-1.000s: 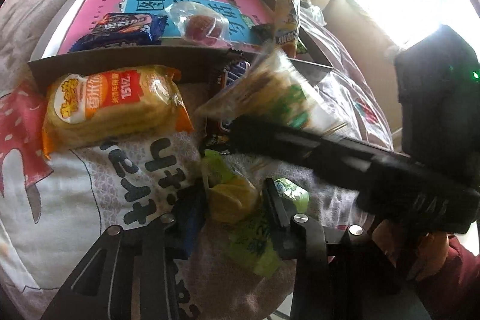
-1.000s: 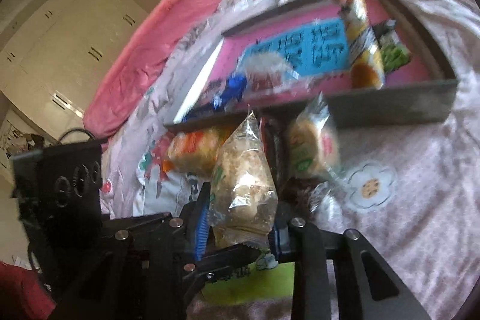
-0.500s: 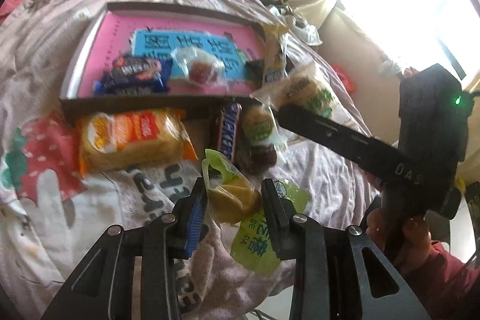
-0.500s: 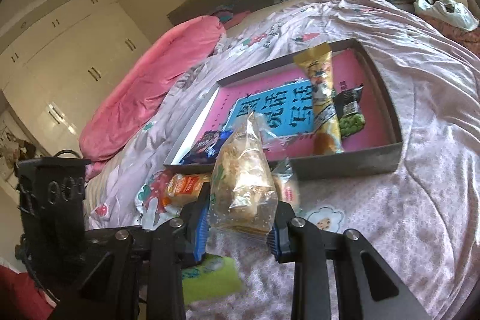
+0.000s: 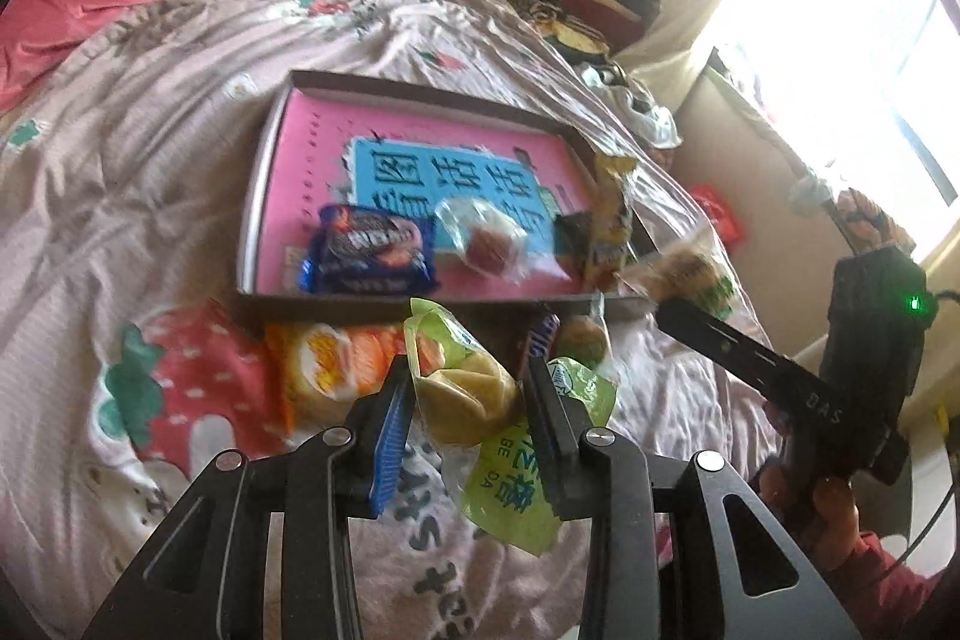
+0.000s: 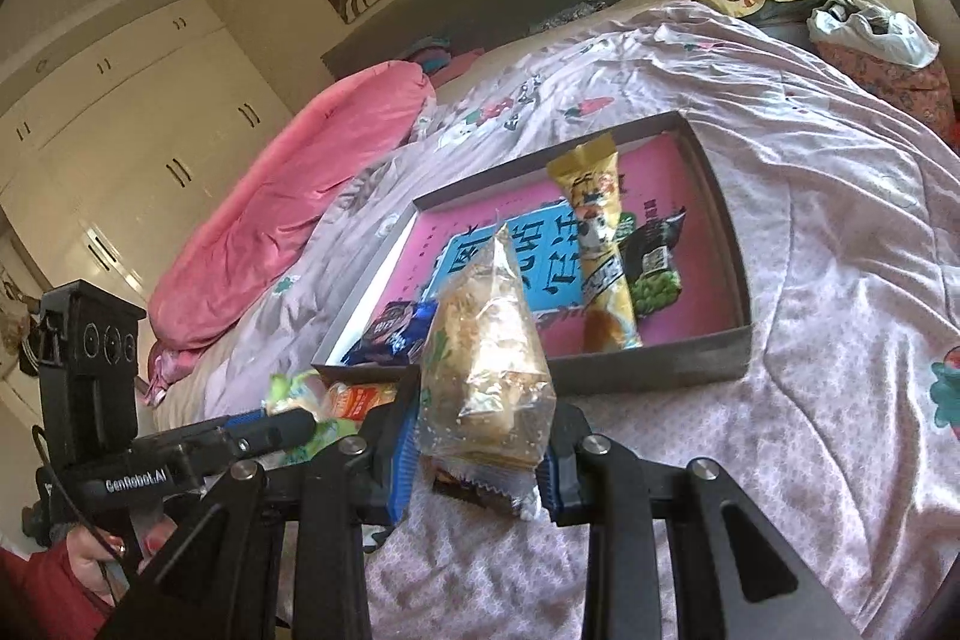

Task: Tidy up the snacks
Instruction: 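Carry the green-labelled bag with the left gripper while the right carries the clear bread bag over the tray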

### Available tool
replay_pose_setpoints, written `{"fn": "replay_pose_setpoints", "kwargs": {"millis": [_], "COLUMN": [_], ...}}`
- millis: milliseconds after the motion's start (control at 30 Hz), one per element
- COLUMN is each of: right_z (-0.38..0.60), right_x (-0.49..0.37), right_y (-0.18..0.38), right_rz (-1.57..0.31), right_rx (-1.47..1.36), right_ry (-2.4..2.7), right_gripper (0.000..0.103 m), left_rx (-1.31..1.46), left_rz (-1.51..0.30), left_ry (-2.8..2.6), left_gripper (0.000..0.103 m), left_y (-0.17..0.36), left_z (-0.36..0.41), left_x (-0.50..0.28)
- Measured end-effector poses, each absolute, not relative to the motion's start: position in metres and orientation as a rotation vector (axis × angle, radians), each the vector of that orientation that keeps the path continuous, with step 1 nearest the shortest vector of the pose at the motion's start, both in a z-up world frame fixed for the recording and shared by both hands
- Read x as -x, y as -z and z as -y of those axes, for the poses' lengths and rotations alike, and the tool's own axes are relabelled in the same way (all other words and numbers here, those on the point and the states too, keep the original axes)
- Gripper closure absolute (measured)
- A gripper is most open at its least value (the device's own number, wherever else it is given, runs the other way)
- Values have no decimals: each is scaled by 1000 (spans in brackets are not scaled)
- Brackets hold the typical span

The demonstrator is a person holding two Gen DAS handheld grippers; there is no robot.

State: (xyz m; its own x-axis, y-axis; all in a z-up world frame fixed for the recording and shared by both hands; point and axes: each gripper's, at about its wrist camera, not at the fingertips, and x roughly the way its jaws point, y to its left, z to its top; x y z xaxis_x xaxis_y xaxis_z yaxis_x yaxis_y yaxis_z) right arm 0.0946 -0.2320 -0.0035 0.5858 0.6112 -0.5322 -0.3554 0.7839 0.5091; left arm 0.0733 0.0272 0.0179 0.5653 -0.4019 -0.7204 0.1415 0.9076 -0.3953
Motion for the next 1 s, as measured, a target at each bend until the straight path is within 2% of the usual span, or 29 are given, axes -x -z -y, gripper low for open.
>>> {"fn": "replay_pose_setpoints", "kwargs": {"millis": [600,1000], "right_z": [256,275], "right_x": [-108,-121], "right_y": [2,5], "right_rz": [-726,-722], "right_rx": [-402,-411], "right_ry": [-509,-435], "right_gripper": [71,71], "left_rx": [282,206], "left_rz": [-845,-856], "left_ry": [256,231], "left_gripper": [65,65], "left_y": [-38,-28], "left_z": [-27,-5], "left_x": [-116,-145]}}
